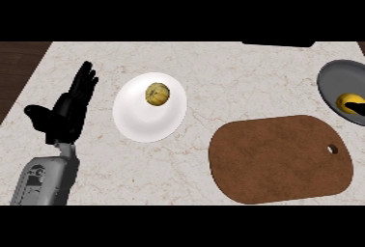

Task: Pick the lemon from the cutting board and place it in the pan

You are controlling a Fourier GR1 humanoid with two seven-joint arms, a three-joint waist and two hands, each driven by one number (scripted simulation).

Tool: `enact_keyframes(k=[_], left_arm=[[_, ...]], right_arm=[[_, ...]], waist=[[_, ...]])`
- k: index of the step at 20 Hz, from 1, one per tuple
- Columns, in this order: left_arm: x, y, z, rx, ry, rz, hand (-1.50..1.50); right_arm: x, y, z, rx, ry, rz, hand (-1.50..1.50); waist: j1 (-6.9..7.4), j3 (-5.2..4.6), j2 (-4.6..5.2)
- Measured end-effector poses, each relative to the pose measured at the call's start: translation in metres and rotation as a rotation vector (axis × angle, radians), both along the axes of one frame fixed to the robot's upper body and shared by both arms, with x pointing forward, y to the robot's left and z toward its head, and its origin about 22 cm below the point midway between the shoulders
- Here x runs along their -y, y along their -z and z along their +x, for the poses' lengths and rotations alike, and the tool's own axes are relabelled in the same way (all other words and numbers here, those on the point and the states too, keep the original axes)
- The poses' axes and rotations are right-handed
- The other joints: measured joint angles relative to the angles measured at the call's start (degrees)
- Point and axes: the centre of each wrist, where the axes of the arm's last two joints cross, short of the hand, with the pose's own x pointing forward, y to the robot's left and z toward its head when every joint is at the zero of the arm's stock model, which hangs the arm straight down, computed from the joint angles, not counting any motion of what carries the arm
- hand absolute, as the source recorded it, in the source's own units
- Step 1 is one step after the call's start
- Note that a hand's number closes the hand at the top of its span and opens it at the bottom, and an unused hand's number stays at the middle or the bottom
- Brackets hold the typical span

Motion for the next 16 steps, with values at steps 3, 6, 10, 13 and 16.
enact_keyframes(k=[3, 6, 10, 13, 16], left_arm=[[0.001, -0.001, -0.001, -0.004, -0.001, -0.002, 0.0], [0.0, 0.002, -0.001, -0.01, -0.015, -0.003, 0.0], [-0.009, 0.003, -0.002, -0.02, -0.034, -0.003, 0.0], [-0.013, 0.004, -0.007, -0.027, -0.045, -0.005, 0.0], [-0.025, 0.01, -0.01, -0.035, -0.065, 0.001, 0.0]], right_arm=[[-0.001, 0.006, -0.003, 0.089, -0.007, 0.02, -1.5], [0.0, 0.007, -0.004, 0.21, 0.009, 0.042, -1.5], [0.011, 0.013, -0.018, 0.335, 0.009, 0.12, -1.5], [0.021, 0.02, -0.032, 0.4, -0.03, 0.206, -1.5], [0.03, 0.03, -0.048, 0.439, -0.095, 0.267, -1.5]], waist=[[-0.3, 0.01, -0.23], [-0.98, -0.05, -0.5], [-2.02, -0.19, -1.01], [-2.87, -0.32, -1.53], [-3.79, -0.49, -1.94]])
